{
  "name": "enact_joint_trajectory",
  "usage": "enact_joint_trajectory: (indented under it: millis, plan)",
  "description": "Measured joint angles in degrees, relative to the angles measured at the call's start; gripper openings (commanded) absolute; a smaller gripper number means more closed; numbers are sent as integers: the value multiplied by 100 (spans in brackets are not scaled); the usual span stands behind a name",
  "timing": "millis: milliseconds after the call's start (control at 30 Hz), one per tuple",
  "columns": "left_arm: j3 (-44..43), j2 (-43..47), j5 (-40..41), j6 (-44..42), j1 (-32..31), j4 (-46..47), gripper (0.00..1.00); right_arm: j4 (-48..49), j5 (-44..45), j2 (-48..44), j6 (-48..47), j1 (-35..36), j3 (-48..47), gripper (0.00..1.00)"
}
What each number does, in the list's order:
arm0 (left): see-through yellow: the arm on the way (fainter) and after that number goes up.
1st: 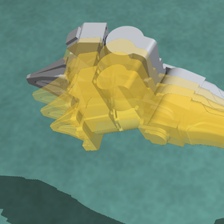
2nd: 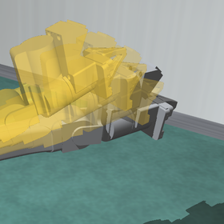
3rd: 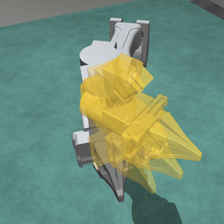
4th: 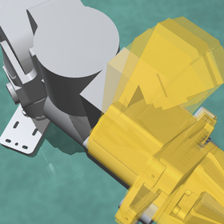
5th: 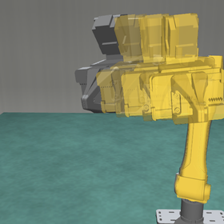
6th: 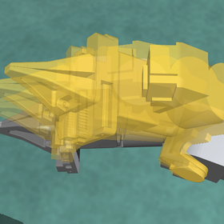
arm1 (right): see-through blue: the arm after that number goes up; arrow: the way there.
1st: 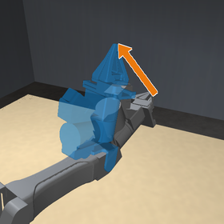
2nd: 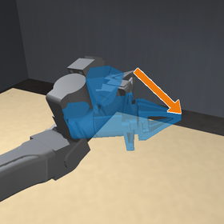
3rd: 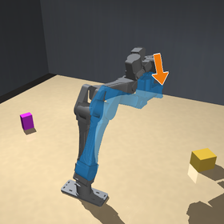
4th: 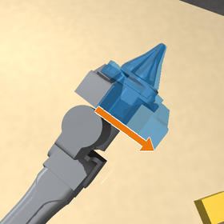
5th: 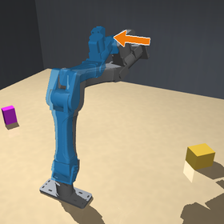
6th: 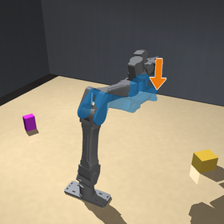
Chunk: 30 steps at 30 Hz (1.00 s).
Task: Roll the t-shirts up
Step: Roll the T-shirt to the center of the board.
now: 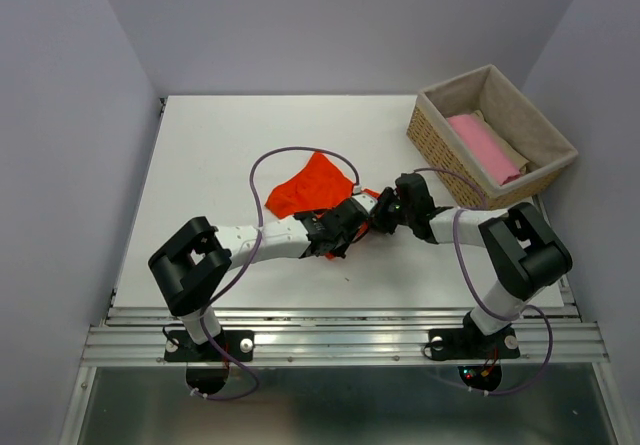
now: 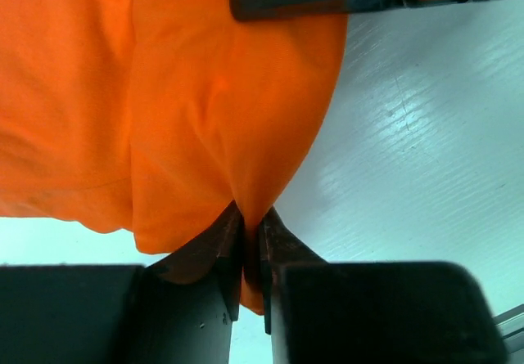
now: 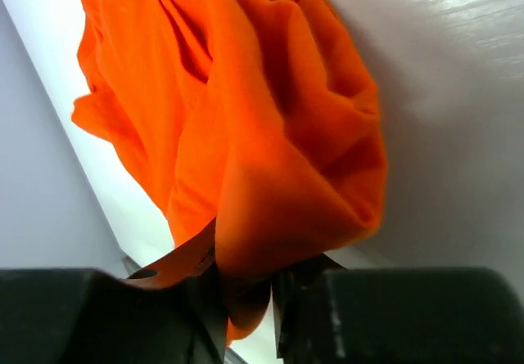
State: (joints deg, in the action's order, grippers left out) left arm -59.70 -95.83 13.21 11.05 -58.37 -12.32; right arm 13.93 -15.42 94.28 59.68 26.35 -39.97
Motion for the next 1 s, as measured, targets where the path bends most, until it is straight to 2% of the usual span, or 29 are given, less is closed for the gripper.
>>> enact_joint_trajectory:
  millis: [33, 100, 167, 400, 667, 767, 867, 900, 933, 967, 1000]
  plan:
    - [2, 0, -9, 24, 0, 2, 57, 63, -55, 46, 66, 0, 0, 2]
    - [2, 0, -13, 39, 0, -4, 73, 164, -142, 76, 131, 0, 2, 1]
    - [2, 0, -7, 101, -2, 0, 77, 249, -197, 76, 192, 0, 2, 1]
    - [2, 0, 199, 304, -68, -2, 77, 352, -275, 68, 516, 0, 70, 1]
    - [-70, -221, 743, 595, -433, -48, 74, 352, -369, 63, 723, 0, 70, 1]
    - [-127, -470, 1040, 669, -492, -90, 68, 345, -387, 42, 745, 0, 70, 1]
    - [-153, -564, 1276, 708, -494, -153, 46, 326, -391, 2, 745, 0, 70, 1]
    - [-179, -573, 1340, 717, -494, -188, 35, 323, -391, -20, 745, 0, 70, 4]
    - [-212, -573, 1399, 704, -490, -221, 9, 323, -389, -39, 743, 0, 70, 19]
    - [-238, -573, 1412, 721, -479, -232, 0, 326, -389, -66, 741, 0, 74, 24]
    - [-291, -573, 1390, 671, -452, -249, 0, 328, -372, -107, 743, 0, 96, 34]
